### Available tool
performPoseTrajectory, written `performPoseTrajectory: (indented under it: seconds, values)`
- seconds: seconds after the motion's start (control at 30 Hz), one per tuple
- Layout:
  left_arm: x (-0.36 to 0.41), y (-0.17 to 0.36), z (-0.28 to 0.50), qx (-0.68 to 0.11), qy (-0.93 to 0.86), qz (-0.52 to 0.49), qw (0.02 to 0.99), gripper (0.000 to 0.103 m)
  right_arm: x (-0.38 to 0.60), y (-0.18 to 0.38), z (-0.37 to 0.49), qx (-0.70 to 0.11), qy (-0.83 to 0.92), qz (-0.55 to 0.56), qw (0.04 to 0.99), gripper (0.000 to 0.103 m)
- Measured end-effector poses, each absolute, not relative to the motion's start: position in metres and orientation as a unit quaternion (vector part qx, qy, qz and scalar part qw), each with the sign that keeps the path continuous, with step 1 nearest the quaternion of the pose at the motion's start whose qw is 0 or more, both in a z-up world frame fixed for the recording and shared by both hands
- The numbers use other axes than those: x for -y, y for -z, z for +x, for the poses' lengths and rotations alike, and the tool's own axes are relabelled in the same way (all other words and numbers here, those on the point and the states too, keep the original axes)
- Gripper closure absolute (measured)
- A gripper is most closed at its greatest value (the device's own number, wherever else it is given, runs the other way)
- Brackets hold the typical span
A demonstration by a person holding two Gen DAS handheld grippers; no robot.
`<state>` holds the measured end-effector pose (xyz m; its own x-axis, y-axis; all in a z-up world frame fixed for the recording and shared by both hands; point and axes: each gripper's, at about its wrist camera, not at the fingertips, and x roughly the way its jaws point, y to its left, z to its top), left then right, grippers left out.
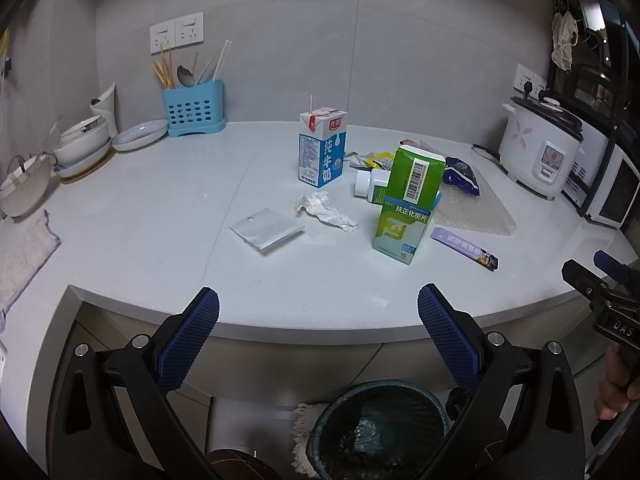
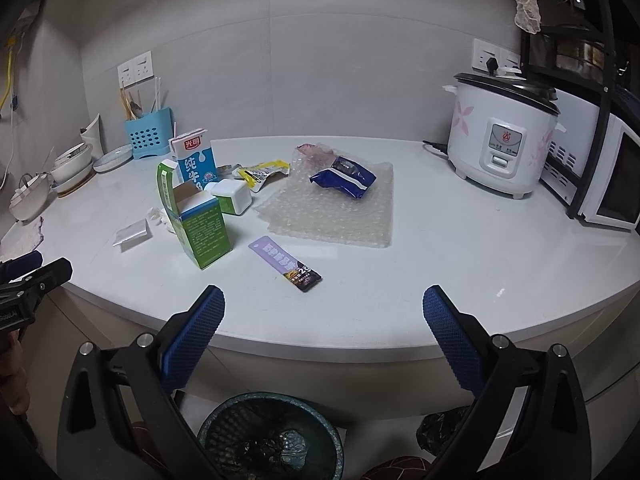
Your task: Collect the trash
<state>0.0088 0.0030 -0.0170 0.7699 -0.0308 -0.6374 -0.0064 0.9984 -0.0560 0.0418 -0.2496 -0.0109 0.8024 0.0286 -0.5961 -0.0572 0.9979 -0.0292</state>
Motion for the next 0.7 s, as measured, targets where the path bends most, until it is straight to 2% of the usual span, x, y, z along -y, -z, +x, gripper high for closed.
performPoseTrajectory:
  seconds: [0.5, 0.7]
  values:
    - [-0.001, 0.022, 0.018, -0.349, 0.011, -0.022, 0.937, 0.006, 0.251, 0.014, 0.048, -0.316, -0.021, -0.027, 0.948, 0.008]
    - [-0.024, 0.018, 0.051, -0.364, 0.001, -0.023, 0.931, 0.006, 0.244, 0.017, 0.071, -0.326, -0.037, -0.048, 0.943, 0.008]
